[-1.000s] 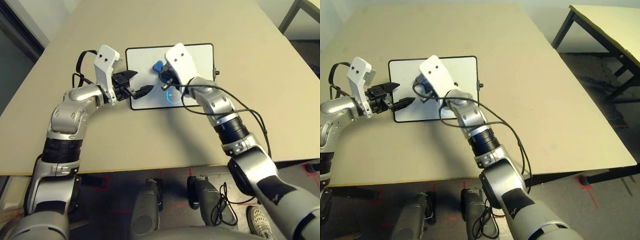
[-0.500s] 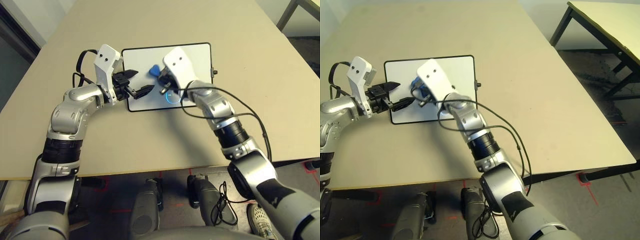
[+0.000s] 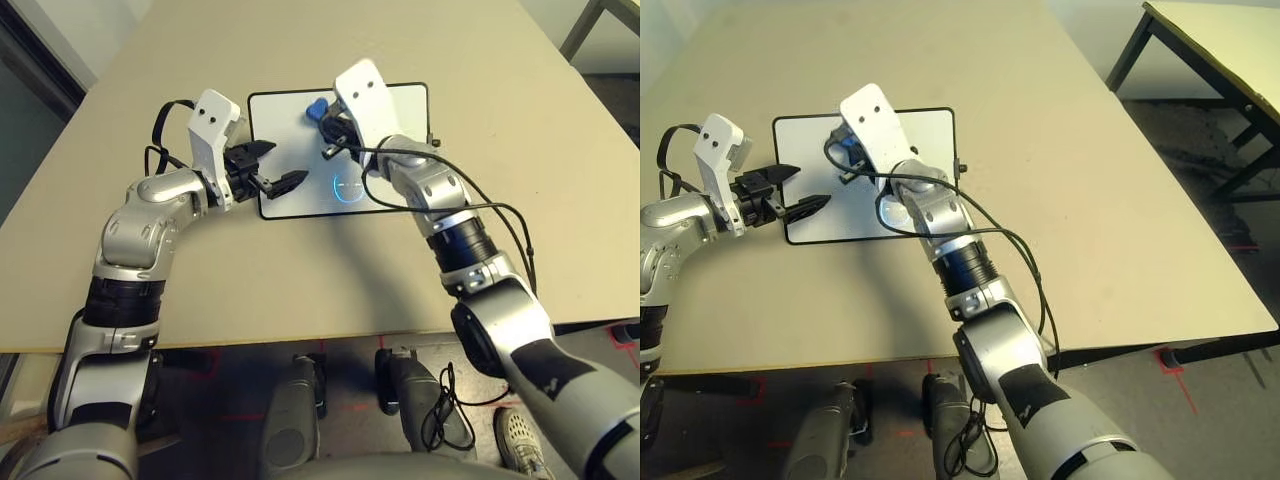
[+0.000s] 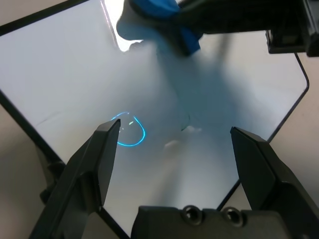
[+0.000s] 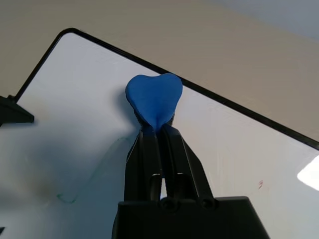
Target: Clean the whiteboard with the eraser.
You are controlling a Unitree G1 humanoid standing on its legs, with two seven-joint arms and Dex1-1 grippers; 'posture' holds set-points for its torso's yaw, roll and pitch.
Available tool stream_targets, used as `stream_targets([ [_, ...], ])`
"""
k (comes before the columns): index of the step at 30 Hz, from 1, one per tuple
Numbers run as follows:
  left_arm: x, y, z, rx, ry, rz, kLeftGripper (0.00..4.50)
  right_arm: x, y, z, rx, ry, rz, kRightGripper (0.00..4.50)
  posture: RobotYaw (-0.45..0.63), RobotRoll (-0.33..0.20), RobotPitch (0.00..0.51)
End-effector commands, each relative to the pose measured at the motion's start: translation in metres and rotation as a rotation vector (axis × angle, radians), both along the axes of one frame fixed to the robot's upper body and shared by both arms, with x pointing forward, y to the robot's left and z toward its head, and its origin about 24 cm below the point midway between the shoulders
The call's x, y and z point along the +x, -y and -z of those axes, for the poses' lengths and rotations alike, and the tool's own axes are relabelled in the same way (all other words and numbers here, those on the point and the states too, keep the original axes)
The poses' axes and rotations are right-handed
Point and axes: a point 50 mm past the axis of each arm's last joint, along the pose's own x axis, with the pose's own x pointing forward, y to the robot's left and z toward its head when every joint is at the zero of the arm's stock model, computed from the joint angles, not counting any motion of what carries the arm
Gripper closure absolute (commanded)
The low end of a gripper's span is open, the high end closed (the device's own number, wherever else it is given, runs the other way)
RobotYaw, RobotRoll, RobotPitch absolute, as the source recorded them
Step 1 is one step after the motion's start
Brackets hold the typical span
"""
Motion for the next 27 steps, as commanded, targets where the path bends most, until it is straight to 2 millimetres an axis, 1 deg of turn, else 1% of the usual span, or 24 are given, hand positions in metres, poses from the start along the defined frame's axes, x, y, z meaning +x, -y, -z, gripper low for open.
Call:
stream_targets([
  [1, -0.003, -0.003, 0.002, 0.01, -0.016, 0.001, 0.0, -0.009, -0.009, 0.034, -0.077, -0.139, -0.053, 4.5, 0.03, 0.0, 0.232],
  [5, -0.003, -0.008, 0.001, 0.022, -0.017, -0.014, 0.0, -0.021, -0.013, 0.053, -0.142, -0.208, -0.11, 4.5, 0.04, 0.0, 0.232],
  [7, -0.004, -0.009, 0.001, 0.025, -0.016, -0.019, 0.0, -0.025, -0.013, 0.058, -0.157, -0.227, -0.123, 4.5, 0.04, 0.0, 0.232],
  [9, -0.004, -0.012, 0.0, 0.027, -0.014, -0.027, 0.0, -0.026, -0.013, 0.058, -0.164, -0.23, -0.126, 4.5, 0.04, 0.0, 0.232],
  [11, -0.004, -0.014, -0.001, 0.03, -0.014, -0.035, 0.0, -0.023, -0.012, 0.054, -0.162, -0.219, -0.118, 4.5, 0.04, 0.0, 0.231],
  [16, -0.006, -0.022, -0.002, 0.044, -0.014, -0.053, 0.0, -0.006, -0.01, 0.021, -0.079, -0.104, -0.052, 4.5, 0.04, 0.0, 0.23],
  [20, -0.006, -0.023, -0.002, 0.046, -0.014, -0.058, 0.0, 0.004, -0.008, 0.002, -0.007, -0.03, -0.007, 4.5, 0.05, 0.0, 0.229],
  [22, -0.007, -0.023, -0.003, 0.046, -0.014, -0.059, 0.0, 0.006, -0.008, 0.0, 0.003, -0.016, 0.001, 4.5, 0.05, 0.0, 0.228],
  [24, -0.007, -0.023, -0.003, 0.046, -0.014, -0.06, 0.0, 0.006, -0.009, 0.003, -0.003, -0.022, -0.006, 4.5, 0.05, 0.0, 0.228],
  [27, -0.007, -0.024, -0.003, 0.045, -0.015, -0.061, 0.0, 0.0, -0.015, 0.018, -0.048, -0.071, -0.047, 4.5, 0.05, 0.0, 0.228],
])
